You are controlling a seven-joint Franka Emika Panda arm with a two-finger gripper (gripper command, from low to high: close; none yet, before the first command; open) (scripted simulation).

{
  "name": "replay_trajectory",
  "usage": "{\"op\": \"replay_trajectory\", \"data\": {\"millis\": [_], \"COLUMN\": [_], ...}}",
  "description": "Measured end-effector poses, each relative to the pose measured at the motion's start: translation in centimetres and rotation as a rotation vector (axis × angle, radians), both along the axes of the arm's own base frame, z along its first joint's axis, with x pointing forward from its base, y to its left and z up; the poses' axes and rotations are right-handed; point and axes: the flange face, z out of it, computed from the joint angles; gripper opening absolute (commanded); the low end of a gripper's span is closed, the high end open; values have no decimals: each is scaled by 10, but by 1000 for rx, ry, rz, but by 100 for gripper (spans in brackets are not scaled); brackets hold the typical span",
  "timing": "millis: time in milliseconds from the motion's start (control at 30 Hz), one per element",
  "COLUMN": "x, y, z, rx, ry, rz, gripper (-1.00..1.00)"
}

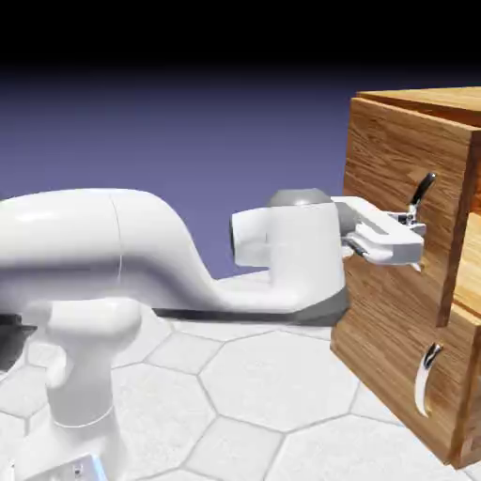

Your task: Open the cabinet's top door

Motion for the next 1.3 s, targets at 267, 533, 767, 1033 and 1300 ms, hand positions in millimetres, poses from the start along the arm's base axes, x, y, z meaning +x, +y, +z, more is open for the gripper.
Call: {"op": "replay_trajectory", "data": {"millis": [267,533,767,1033,1300], "x": [-47,-91,-117,-138,-152], "y": [39,91,136,185,242], "z": [0,0,0,0,0], "rx": [-3,-3,-3,-3,-2], "ry": [0,1,1,1,1], "rz": [-164,-349,-488,-634,-791], "gripper": [-100,-100,-100,-100,-100]}}
